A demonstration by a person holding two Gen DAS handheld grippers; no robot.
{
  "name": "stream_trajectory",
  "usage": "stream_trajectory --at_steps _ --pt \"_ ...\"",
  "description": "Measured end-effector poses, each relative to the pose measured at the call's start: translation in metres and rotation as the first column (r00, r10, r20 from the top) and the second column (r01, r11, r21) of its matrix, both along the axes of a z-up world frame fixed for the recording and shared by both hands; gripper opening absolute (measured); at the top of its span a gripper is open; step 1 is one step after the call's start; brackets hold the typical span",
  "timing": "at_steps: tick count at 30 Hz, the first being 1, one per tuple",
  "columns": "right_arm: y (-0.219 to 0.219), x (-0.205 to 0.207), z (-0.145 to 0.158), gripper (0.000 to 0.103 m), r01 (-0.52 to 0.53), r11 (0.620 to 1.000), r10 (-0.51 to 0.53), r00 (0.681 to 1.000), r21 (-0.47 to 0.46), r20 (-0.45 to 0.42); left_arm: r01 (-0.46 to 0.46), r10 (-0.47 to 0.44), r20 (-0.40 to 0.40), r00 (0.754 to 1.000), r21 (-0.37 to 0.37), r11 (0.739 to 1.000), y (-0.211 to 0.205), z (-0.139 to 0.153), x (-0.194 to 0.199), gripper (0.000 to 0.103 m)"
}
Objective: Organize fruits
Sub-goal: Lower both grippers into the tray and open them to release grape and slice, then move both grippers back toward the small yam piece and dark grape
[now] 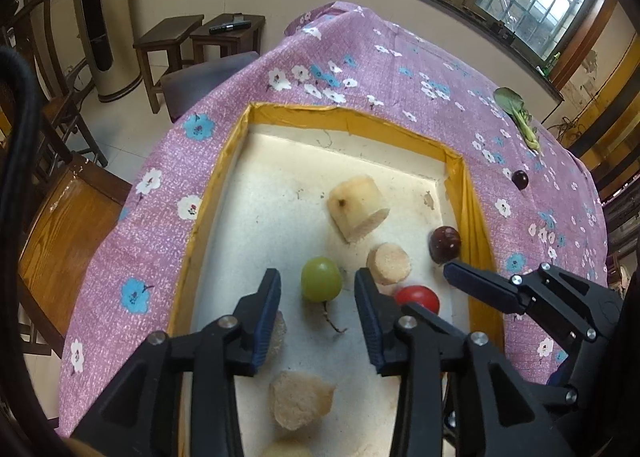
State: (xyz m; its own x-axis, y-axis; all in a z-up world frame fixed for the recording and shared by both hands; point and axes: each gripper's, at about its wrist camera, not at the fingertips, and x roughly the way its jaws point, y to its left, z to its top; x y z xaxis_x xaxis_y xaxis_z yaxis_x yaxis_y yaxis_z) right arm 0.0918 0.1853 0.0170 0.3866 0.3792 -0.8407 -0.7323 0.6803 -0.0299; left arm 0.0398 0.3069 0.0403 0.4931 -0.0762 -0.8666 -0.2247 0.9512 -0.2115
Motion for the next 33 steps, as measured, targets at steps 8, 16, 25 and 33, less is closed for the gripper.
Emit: stream_trajectory --at_steps 8,16,25,33 --pt "-0.026 -0.027 0.019 0.036 0.021 0.998 -0.021 1.0 0.052 -0.006 -0.016 0.015 0.034 0.999 0.018 1.0 -0.017 0.019 -0.022 0.065" --pt "-0.098 -0.04 0.025 0.039 0.125 0.981 -0.111 0.989 0.148 -0.099 0.029 -0.032 0.065 0.997 0.041 0.999 -0.055 0.037 -0.034 0.067" --pt "-0.212 -0.023 0.015 0.041 0.326 0.941 -0.321 0.945 0.093 -0.071 0.229 -0.232 0.059 0.971 0.055 0.972 -0.156 0.041 -0.035 0.067" --pt "-0.254 -0.015 0.008 0.041 0.384 0.914 -0.37 0.922 0.134 -0.116 0.261 -0.262 0.019 0.965 0.051 0.964 -0.208 0.006 -0.055 0.067"
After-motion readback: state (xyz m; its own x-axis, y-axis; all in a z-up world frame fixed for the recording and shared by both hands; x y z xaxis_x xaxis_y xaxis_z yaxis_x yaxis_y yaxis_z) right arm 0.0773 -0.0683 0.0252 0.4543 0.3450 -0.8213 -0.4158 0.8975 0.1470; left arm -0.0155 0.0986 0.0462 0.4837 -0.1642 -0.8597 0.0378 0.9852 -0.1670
